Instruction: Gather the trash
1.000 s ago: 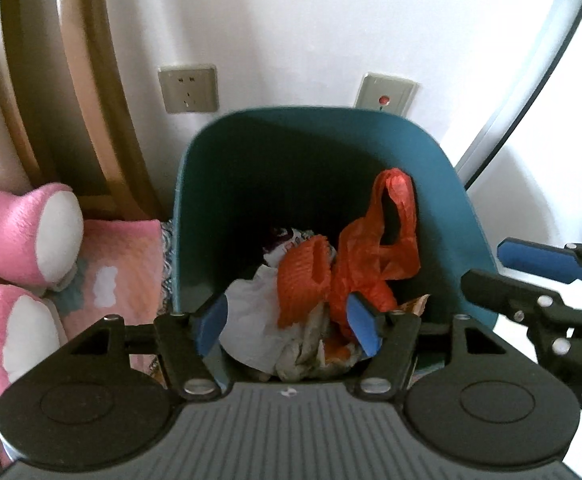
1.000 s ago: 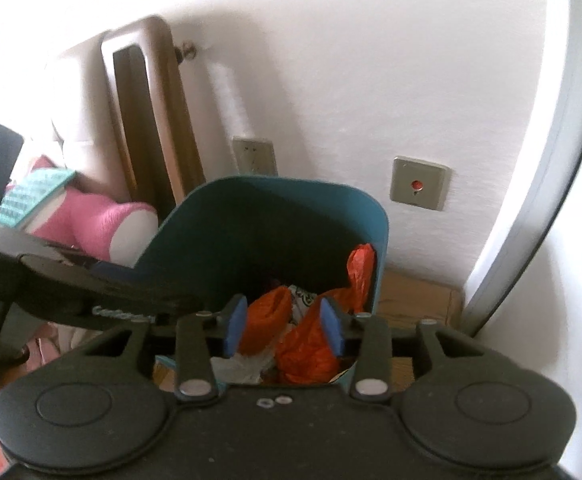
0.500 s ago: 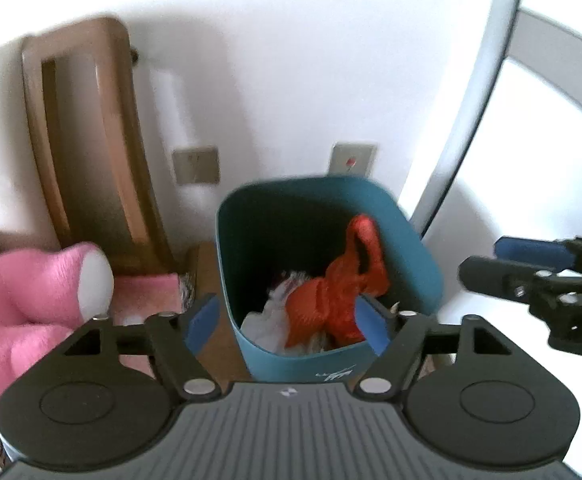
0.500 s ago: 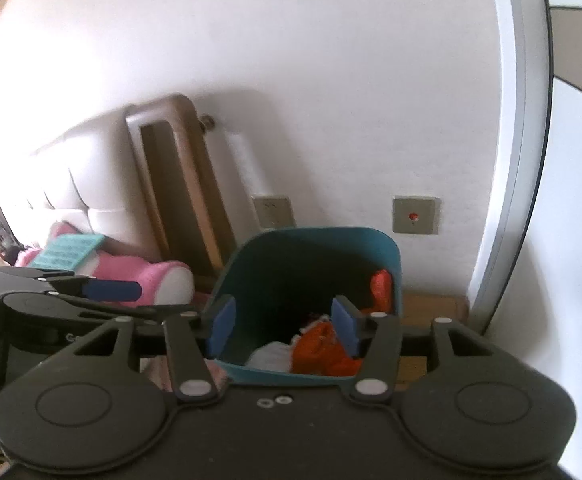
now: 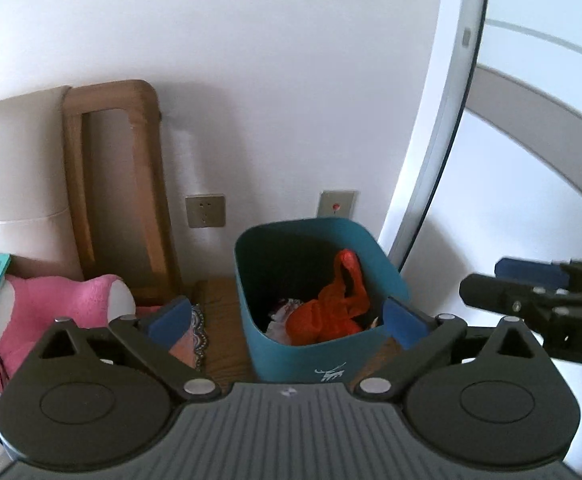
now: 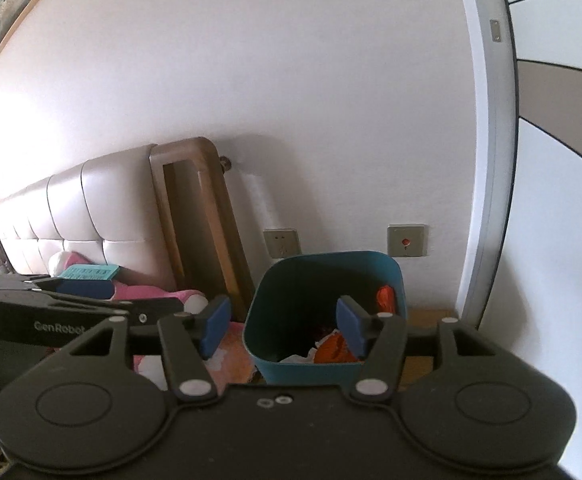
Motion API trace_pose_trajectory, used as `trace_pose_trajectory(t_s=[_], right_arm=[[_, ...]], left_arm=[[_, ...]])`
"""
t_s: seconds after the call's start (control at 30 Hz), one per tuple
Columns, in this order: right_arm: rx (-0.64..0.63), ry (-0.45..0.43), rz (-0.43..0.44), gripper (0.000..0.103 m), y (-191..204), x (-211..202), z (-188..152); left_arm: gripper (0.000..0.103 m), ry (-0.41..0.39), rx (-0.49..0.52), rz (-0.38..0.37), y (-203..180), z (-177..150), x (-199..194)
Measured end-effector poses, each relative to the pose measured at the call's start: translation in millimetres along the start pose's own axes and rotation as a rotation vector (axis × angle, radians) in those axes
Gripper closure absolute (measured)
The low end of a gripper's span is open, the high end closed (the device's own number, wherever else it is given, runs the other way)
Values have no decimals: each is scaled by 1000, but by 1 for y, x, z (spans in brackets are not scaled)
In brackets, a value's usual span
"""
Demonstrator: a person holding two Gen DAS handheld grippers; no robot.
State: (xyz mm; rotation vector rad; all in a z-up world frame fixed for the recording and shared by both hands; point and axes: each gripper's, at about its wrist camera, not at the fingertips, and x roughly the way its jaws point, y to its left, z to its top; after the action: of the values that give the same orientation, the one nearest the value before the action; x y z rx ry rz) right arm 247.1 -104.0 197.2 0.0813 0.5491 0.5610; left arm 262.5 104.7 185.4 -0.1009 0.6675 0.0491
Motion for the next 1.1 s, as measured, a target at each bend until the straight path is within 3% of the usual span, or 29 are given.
trace_pose_trajectory(t_s=[0.6,1.1], right_arm=[[-16,-10,-51,44,42,-31,-27],[-27,-13,-62,43,50,-39,-28]], left_arm=[[0,13,-43,-44,14,-23,-54],[0,43,-48,-29,17,-31,-63]])
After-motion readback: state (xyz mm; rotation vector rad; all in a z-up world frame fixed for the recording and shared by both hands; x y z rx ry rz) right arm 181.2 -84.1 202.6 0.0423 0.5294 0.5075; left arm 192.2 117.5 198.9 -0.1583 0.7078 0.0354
